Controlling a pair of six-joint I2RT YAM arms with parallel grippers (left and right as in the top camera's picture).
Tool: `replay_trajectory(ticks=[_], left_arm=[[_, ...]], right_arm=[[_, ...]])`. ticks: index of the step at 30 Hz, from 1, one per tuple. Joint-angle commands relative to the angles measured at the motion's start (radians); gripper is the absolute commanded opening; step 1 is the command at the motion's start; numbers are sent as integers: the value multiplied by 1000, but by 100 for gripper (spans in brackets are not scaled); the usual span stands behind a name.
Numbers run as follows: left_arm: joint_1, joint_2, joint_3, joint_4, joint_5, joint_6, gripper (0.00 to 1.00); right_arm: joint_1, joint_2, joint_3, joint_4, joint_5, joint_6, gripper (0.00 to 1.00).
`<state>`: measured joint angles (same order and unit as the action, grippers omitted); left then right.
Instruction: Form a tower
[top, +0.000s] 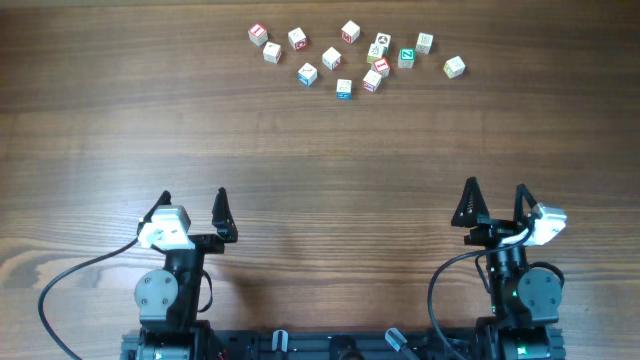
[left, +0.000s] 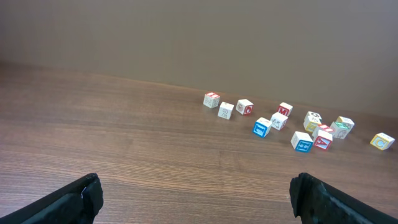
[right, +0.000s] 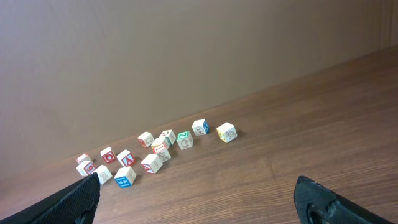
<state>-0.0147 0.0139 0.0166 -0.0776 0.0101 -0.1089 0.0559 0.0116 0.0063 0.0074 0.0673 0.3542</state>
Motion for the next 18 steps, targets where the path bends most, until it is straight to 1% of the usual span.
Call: replay_trajectory(ticks=[1,9,12,14,16,18], left_arm=[[-6,-9,-11,3,12,12,100],[-6,-9,-11,3,16,11,100],[-6,-9,-11,6,42,11,100],[-6,-8,-4,6,89,11,100],[-6,-7,32,-35,136,9,100],[-6,-2,89,-112,148,-19,100]], right_arm=[[-5,-4,-1,5,-16,-11,100],[-5,-4,-1,5,-16,-11,100],[-5,-4,-1,5,-16,-11,100],[-5,-4,-1,5,-16,-11,100],[-5,-4,-1,5,-16,-11,100],[-5,-4,-1,5,-16,-11,100]])
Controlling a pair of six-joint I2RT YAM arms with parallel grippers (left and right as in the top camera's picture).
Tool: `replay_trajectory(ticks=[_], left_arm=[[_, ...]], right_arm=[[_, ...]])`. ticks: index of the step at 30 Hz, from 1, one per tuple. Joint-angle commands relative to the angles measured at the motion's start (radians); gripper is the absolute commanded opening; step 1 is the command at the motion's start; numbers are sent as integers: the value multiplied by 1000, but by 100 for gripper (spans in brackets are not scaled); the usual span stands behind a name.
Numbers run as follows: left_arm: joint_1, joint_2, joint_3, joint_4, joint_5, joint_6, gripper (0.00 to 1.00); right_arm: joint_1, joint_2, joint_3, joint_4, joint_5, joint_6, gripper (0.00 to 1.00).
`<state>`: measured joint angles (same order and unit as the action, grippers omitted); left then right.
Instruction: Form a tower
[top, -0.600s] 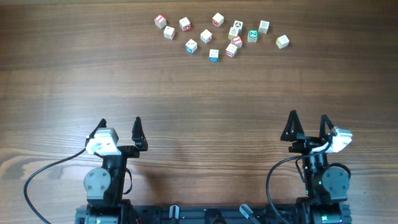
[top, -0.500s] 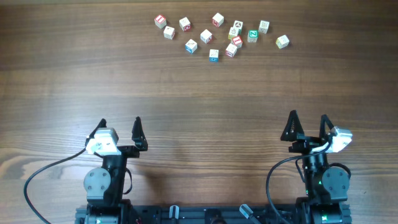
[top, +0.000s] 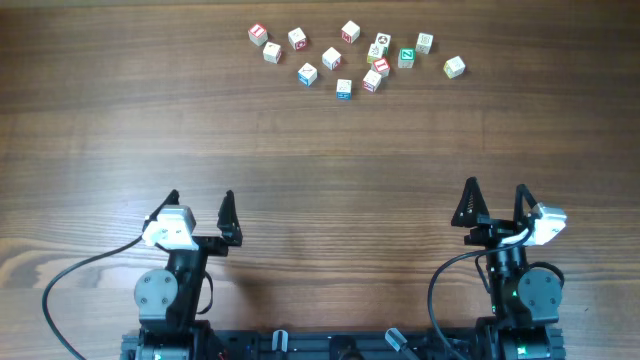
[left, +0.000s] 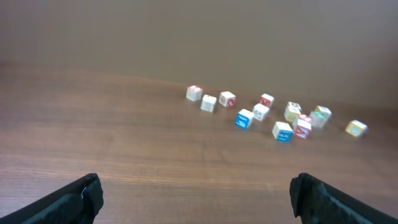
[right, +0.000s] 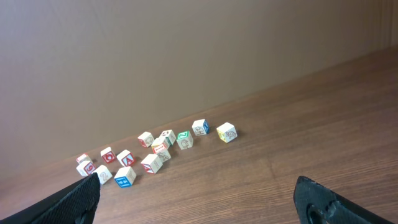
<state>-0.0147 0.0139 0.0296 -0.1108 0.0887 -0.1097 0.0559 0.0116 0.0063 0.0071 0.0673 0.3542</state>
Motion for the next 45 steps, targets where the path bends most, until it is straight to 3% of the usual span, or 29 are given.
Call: replay_trajectory(ticks=[1,7,10,14,15,20,26,29,34,36,38,43,45], left_arm=[[-6,7,110,-118,75,-23,100],[-6,171,346,-261,137,-60,100],[-6,251,412,-274,491,-81,100],[-6,277,412,-275,565,-101,100],[-6,284,416,-272,554,-162,100],[-6,447,548,-362,389,-168,100],[-7,888,920,-442,389,-151,100],[-43,1173,1149,-473,383,-60,100],[-217,1550,1412,-468,40,143,100],[-294,1691,1467,-421,-86,275,100],[-338,1806,1470,-315,-159,291,100],[-317,2044,1471,-6,-154,296,100],[-299,2111,1471,47,-102,285,100]], right_arm=[[-5,-4,-1,5,-16,-11,100],[-5,-4,-1,5,-16,-11,100],[-5,-4,-1,5,-16,-11,100],[-5,-4,-1,5,-16,-11,100],[-5,-4,-1,5,-16,-11,100],[-5,-4,-1,5,-16,-11,100],[-5,-4,-1,5,-16,-11,100],[-5,-4,-1,5,-16,-11,100],[-5,-4,-1,5,-16,-11,100],[-5,-4,-1,5,-16,-11,100],[-5,-4,-1,5,-16,-11,100],[-5,-4,-1,5,-16,-11,99],[-5,-4,-1,5,-16,-11,100]])
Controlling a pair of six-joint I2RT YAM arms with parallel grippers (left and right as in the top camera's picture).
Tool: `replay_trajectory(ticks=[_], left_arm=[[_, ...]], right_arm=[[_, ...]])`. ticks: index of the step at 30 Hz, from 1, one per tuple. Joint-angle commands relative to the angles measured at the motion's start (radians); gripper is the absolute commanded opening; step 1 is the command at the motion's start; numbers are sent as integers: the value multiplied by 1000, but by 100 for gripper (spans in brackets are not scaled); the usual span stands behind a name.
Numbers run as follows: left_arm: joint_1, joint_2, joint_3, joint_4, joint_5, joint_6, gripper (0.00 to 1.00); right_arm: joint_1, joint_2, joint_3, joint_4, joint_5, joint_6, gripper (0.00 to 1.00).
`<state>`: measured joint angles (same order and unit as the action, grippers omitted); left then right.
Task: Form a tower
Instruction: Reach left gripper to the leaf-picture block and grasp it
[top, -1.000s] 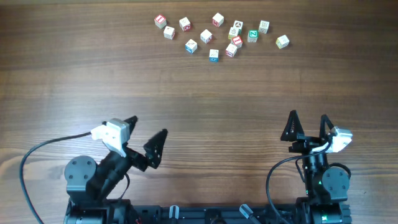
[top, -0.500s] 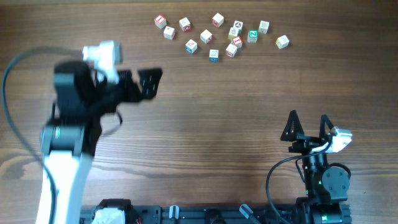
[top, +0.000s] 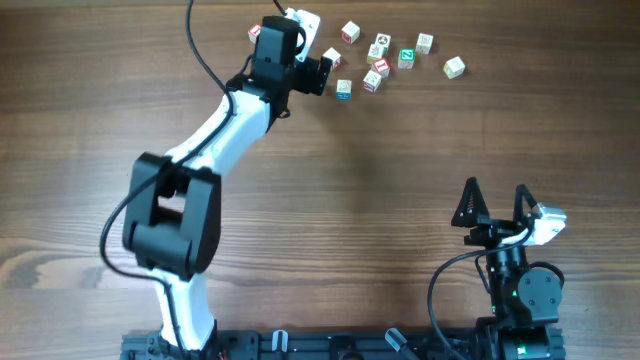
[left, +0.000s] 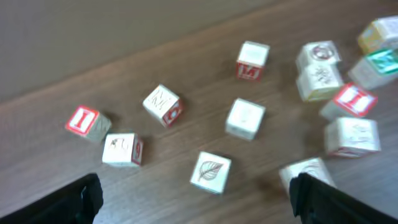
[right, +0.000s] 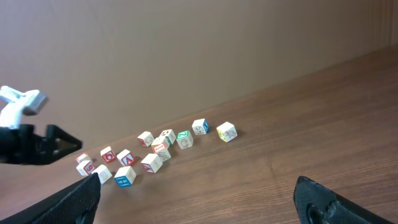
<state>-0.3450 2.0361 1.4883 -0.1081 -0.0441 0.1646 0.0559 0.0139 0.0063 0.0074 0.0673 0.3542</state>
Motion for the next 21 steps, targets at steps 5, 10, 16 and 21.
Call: replay_trajectory(ticks=[5,10,16,21], left_arm=[[57,219,12,133,131,8,99],[58,272,12,151,216,8,93],[61,333,12,218,219,7,70],[61,332,12,280,183,-50,43]], right_arm=[[-5,-6,-1,5,-16,-11,100],[-5,-6,-1,5,-16,-11,100],[-5,-6,-1,5,-16,-11,100],[-5,-6,-1,5,-16,-11,100]])
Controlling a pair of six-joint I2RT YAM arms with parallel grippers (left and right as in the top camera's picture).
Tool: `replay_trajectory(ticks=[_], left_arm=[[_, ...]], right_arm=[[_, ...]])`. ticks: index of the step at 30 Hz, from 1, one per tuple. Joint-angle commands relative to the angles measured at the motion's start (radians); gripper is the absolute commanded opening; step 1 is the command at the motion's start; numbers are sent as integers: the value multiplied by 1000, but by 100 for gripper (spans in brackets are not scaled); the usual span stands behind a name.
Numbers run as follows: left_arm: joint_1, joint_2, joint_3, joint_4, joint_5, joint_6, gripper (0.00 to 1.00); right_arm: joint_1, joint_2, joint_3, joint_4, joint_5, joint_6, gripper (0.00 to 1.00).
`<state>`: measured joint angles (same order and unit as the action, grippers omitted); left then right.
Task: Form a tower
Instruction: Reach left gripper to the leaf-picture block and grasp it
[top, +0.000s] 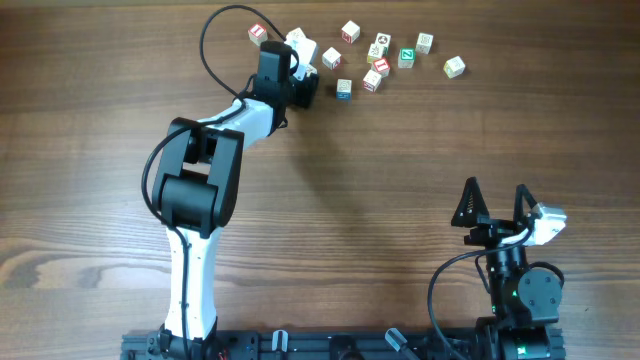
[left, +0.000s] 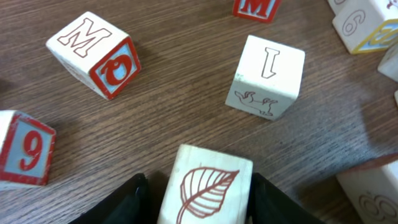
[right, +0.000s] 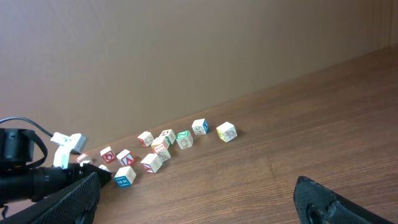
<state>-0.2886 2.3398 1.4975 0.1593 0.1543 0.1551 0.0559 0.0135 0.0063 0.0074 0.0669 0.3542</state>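
Observation:
Small wooden picture and letter blocks lie scattered at the far side of the table (top: 420, 150). My left gripper (top: 305, 88) is down among them. In the left wrist view the left gripper (left: 199, 200) has its fingers tight against both sides of a white block with a red leaf (left: 208, 183). Overhead, the gripper hides that block. Close around it lie an M/O block (left: 93, 53), an I block (left: 267, 74) and a 9 block (left: 25, 149). My right gripper (top: 495, 200) stands open and empty near the front edge, far from the blocks.
More blocks spread to the right of the left gripper, among them a blue one (top: 344, 88), a green one (top: 406, 57) and a yellow one (top: 454, 67). A red block (top: 258, 33) lies to its left. The left arm (right: 25, 171) shows at the right wrist view's left edge.
My left gripper was wide open above the blocks. It is now lower, with its jaws narrowed onto the leaf block. The right arm has not moved.
Both grippers stood open at the front edge, with the blocks far off. The left one had turned slightly, then was stretched out over the left part of the blocks, still open. Now it is down on the table, closed round the leaf block.

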Motion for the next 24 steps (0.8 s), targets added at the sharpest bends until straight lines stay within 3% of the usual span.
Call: replay_trajectory(ticks=[1,5,9,13,17,19,24], left_arm=[[5,28,3,12,-17,-40,40],[5,-1,3,5,-17,-121,27],[3,-94,3,-98,-17,-164,28],[-24,-246,3,-335,-18,-165,31],[-91,-381,3,-575,-25,-404,31],[-142,-379,2,-631,-28,-464,31],[-301,-363,-92,-635,-297,-700,31]], right_arm=[[-5,-6,-1,5,-16,-11,100],[-5,-6,-1,5,-16,-11,100],[-5,-6,-1,5,-16,-11,100],[-5,-6,-1,5,-16,-11,100],[-5,-6,-1,5,-16,-11,100],[-5,-6,-1,5,-16,-11,100],[-5,-6,-1,5,-16,-11,100]])
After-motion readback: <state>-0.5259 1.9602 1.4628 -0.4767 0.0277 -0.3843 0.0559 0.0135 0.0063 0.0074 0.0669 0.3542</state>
